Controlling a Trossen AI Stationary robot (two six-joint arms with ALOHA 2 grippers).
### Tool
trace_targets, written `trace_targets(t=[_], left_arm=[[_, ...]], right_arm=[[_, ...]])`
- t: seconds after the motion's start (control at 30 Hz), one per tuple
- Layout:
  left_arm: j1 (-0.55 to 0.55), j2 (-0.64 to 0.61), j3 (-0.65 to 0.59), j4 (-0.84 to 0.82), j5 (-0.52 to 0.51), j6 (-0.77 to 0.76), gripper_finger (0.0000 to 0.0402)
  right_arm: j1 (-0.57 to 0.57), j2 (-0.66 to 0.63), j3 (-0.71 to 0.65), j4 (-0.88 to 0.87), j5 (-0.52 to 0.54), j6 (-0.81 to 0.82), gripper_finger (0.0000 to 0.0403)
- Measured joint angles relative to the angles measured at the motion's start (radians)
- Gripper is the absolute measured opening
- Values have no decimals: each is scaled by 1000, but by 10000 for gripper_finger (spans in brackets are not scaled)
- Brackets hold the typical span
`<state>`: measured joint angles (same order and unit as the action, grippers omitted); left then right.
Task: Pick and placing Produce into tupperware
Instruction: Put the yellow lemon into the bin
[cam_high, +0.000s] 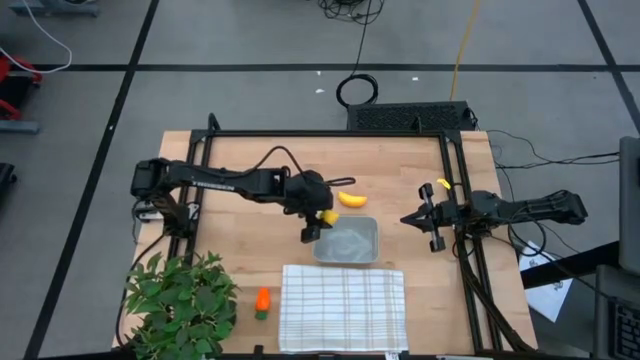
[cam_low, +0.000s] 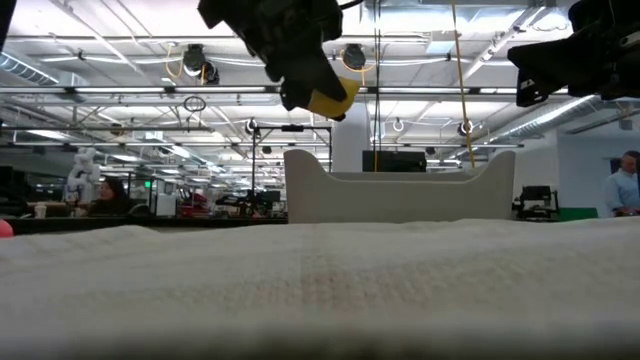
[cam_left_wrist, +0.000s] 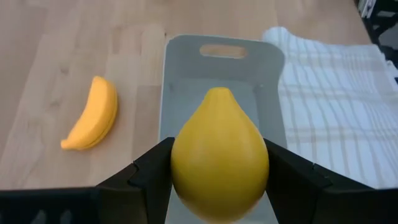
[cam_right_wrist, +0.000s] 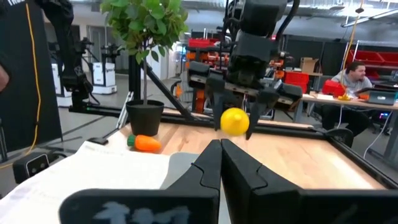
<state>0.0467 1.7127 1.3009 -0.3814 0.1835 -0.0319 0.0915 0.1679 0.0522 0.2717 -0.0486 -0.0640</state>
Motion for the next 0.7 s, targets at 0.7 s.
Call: trace_targets(t=[0.7], left_arm=[[-59, 278, 280, -64, -67, 260, 214]], right_arm=[[0, 0, 0, -13, 0, 0, 0]])
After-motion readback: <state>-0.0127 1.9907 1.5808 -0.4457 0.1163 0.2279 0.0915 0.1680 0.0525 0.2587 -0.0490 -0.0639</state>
